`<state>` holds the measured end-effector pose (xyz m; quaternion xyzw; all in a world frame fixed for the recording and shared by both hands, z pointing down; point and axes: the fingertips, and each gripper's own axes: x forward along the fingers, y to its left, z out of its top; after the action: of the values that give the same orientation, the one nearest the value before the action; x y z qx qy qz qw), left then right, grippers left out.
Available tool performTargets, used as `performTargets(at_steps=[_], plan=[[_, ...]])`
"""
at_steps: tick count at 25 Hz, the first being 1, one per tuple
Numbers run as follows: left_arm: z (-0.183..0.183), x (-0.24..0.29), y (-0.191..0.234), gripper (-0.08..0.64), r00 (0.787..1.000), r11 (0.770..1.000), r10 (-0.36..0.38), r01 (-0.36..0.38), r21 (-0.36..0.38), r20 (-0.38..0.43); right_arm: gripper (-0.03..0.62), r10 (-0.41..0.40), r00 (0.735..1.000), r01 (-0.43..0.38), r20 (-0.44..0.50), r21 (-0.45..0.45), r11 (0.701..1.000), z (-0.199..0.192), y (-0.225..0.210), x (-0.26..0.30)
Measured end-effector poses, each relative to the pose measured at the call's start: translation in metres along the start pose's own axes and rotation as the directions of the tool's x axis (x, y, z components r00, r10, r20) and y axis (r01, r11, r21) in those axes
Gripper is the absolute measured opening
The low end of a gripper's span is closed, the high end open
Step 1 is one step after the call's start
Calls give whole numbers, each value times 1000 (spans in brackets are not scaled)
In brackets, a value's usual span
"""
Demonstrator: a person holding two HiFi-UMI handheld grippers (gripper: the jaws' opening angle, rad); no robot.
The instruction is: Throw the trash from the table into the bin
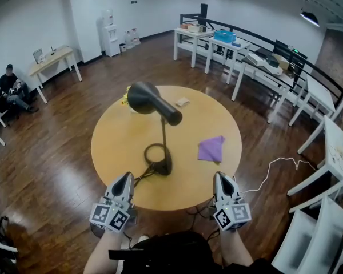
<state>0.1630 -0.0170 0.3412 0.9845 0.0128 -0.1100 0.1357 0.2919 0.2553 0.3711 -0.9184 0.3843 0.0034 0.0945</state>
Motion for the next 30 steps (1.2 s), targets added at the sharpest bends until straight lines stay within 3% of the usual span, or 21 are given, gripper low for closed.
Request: performTargets(at_steps=[10,16,20,26,30], plan=[[-13,2,6,0,993,994,-102,99,-55,-54,2,-27,999,26,-33,-35,999,-13,19,13],[-6,-4,26,0,995,995,-91,89,-41,-40,3,-40,998,38,-49,-43,998,-22,34,24],[-2,-7,38,0,995,994,-93,91,-53,-30,3,-70,996,64,-56,-96,993,-19,40,25],[-2,-6,51,0,993,991,-115,113,-75,-28,3,-140,989,134,-50,-111,985,-14,36,20],[10,-9,57,0,989,986,-145,144,-81,-12,2,-265,964,263,-9,-80,961,5,11,2]])
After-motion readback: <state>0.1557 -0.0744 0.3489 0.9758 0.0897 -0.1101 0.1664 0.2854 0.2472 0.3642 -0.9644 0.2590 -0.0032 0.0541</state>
